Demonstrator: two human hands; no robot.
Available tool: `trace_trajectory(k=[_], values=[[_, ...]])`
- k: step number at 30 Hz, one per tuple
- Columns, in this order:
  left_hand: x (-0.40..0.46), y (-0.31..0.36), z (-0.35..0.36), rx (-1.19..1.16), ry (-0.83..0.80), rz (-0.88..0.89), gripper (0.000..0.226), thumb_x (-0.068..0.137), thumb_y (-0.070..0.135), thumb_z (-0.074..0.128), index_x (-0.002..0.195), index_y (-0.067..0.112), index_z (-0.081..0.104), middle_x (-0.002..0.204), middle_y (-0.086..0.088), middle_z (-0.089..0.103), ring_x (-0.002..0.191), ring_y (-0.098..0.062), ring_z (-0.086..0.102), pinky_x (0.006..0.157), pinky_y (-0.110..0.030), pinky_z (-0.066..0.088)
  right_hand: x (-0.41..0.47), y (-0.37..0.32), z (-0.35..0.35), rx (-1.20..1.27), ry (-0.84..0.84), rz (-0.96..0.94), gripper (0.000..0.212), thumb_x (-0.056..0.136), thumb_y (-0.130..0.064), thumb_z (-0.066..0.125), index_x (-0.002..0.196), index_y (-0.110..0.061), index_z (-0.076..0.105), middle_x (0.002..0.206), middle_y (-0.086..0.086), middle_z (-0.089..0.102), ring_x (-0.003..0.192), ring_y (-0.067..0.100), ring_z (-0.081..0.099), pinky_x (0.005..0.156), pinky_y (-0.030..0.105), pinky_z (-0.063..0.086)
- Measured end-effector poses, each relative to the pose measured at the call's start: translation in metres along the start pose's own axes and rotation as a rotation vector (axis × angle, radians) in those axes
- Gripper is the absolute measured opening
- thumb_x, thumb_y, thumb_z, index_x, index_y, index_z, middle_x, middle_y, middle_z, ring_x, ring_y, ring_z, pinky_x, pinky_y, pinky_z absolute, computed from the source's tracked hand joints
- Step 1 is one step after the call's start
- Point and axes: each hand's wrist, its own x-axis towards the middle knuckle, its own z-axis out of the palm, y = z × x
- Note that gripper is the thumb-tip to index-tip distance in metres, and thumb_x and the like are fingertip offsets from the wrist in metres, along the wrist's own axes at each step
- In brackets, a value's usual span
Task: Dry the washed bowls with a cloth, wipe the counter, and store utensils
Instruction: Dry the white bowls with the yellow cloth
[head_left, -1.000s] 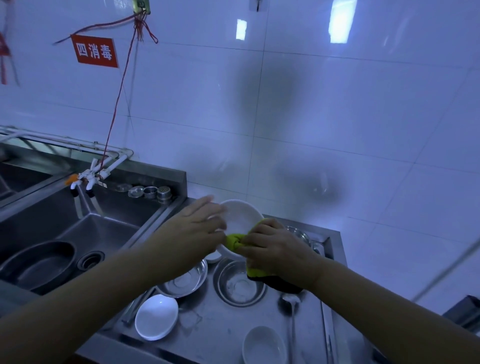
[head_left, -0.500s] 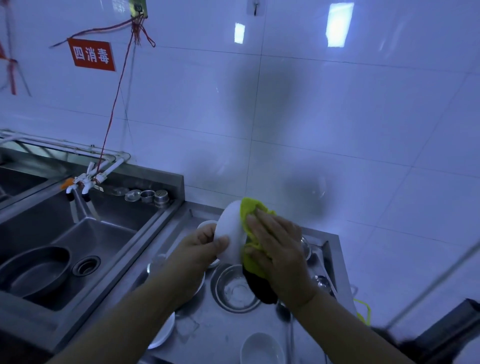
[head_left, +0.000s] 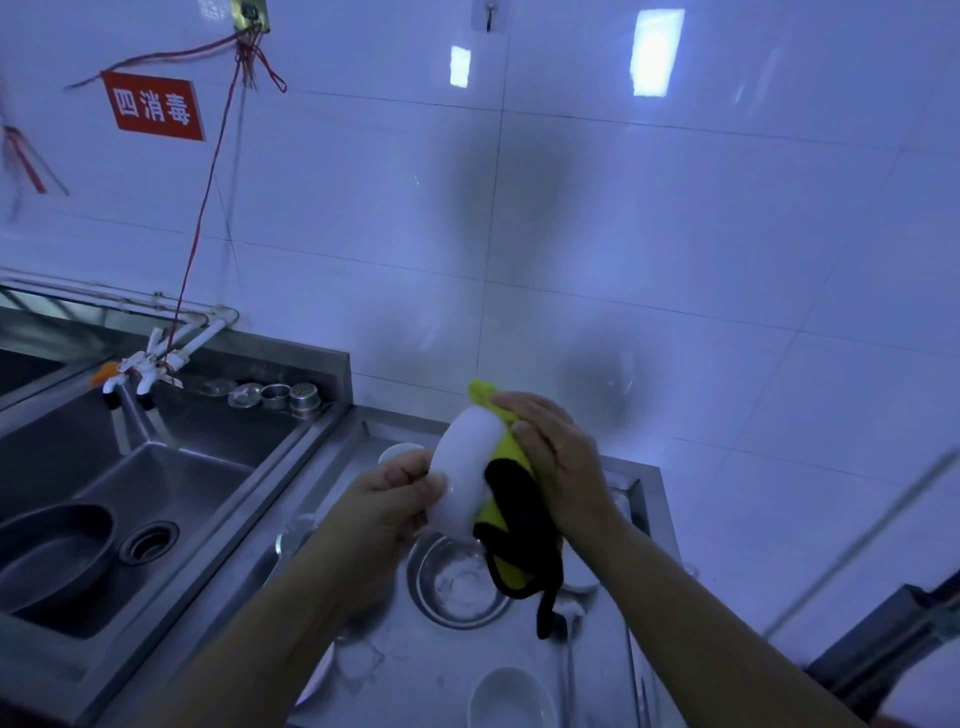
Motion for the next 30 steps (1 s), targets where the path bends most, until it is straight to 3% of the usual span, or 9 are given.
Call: trace_trajectory(k=[3, 6, 8, 10, 13, 16, 20, 25, 30], values=[[0.000, 0.004, 0.000, -0.105, 0.053, -0.002, 0.026, 0.075, 0.012, 0.058, 0.096, 0.004, 0.072, 0.090, -0.014, 0.073, 0.080, -0.019, 0.070, 0.068, -0.025, 0.057, -0.005, 0.005, -0.009, -0.022, 0.010, 0.048, 0.032, 0.094, -0.018, 0.047, 0.124, -0.019, 0.058, 0.120, -0.004, 0.062, 0.112, 0.013, 0.058, 0.098, 0.022, 0.043], [0.003, 0.005, 0.001, -0.266, 0.144, -0.019, 0.034, 0.074, 0.008, 0.051, 0.104, -0.003, 0.061, 0.081, -0.011, 0.072, 0.069, -0.013, 0.069, 0.064, -0.022, 0.057, -0.010, 0.002, -0.012, -0.201, 0.140, 0.046, 0.043, 0.091, -0.029, 0.056, 0.132, -0.020, 0.051, 0.117, -0.011, 0.054, 0.106, 0.001, 0.049, 0.092, 0.003, 0.033], [0.005, 0.005, 0.004, -0.312, 0.186, -0.033, 0.038, 0.074, 0.008, 0.051, 0.109, -0.005, 0.058, 0.086, -0.013, 0.071, 0.070, -0.013, 0.069, 0.068, -0.023, 0.058, -0.013, -0.006, -0.008, -0.317, 0.138, -0.128, 0.044, 0.090, -0.031, 0.056, 0.129, -0.009, 0.056, 0.118, -0.006, 0.057, 0.105, 0.004, 0.046, 0.094, 0.011, 0.037], [0.007, 0.005, 0.007, -0.366, 0.210, -0.044, 0.039, 0.074, 0.009, 0.051, 0.110, -0.005, 0.056, 0.093, -0.016, 0.069, 0.075, -0.017, 0.069, 0.072, -0.027, 0.057, -0.019, -0.012, 0.002, -0.404, 0.070, -0.259, 0.042, 0.090, -0.030, 0.055, 0.123, -0.005, 0.061, 0.122, 0.003, 0.061, 0.106, 0.015, 0.047, 0.092, 0.033, 0.045], [0.010, 0.006, 0.007, -0.419, 0.243, -0.034, 0.030, 0.073, 0.011, 0.051, 0.097, -0.001, 0.064, 0.086, -0.013, 0.073, 0.074, -0.017, 0.071, 0.070, -0.029, 0.058, -0.031, -0.012, 0.010, -0.442, 0.037, -0.345, 0.035, 0.090, -0.027, 0.055, 0.117, -0.008, 0.067, 0.121, 0.005, 0.063, 0.103, 0.023, 0.049, 0.081, 0.047, 0.049], [0.008, 0.009, 0.007, -0.424, 0.222, -0.043, 0.027, 0.073, 0.011, 0.050, 0.082, 0.005, 0.075, 0.084, -0.011, 0.074, 0.074, -0.017, 0.072, 0.065, -0.028, 0.059, -0.032, -0.006, -0.002, -0.440, 0.014, -0.422, 0.029, 0.091, -0.022, 0.054, 0.110, -0.008, 0.071, 0.116, 0.004, 0.066, 0.099, 0.023, 0.050, 0.077, 0.048, 0.049], [0.007, 0.012, 0.010, -0.421, 0.194, -0.064, 0.030, 0.075, 0.010, 0.049, 0.099, 0.001, 0.064, 0.088, -0.012, 0.073, 0.076, -0.017, 0.071, 0.068, -0.028, 0.059, -0.020, -0.003, -0.014, -0.506, 0.037, -0.436, 0.039, 0.101, -0.032, 0.042, 0.108, -0.007, 0.072, 0.113, 0.006, 0.067, 0.094, 0.026, 0.053, 0.075, 0.047, 0.048], [0.011, 0.019, 0.016, -0.384, 0.204, -0.043, 0.034, 0.073, 0.010, 0.051, 0.103, 0.000, 0.061, 0.091, -0.014, 0.072, 0.078, -0.018, 0.070, 0.078, -0.031, 0.055, -0.010, -0.009, 0.004, -0.402, 0.098, -0.350, 0.027, 0.093, -0.019, 0.053, 0.111, -0.008, 0.070, 0.115, 0.003, 0.066, 0.096, 0.030, 0.054, 0.077, 0.049, 0.048], [0.013, 0.029, 0.010, -0.251, 0.247, 0.002, 0.023, 0.090, 0.004, 0.042, 0.100, 0.002, 0.062, 0.084, -0.009, 0.072, 0.074, -0.014, 0.069, 0.071, -0.025, 0.056, -0.025, -0.008, 0.003, -0.367, 0.040, -0.433, 0.024, 0.092, -0.014, 0.056, 0.109, -0.007, 0.071, 0.113, 0.004, 0.067, 0.094, 0.030, 0.056, 0.075, 0.048, 0.049]])
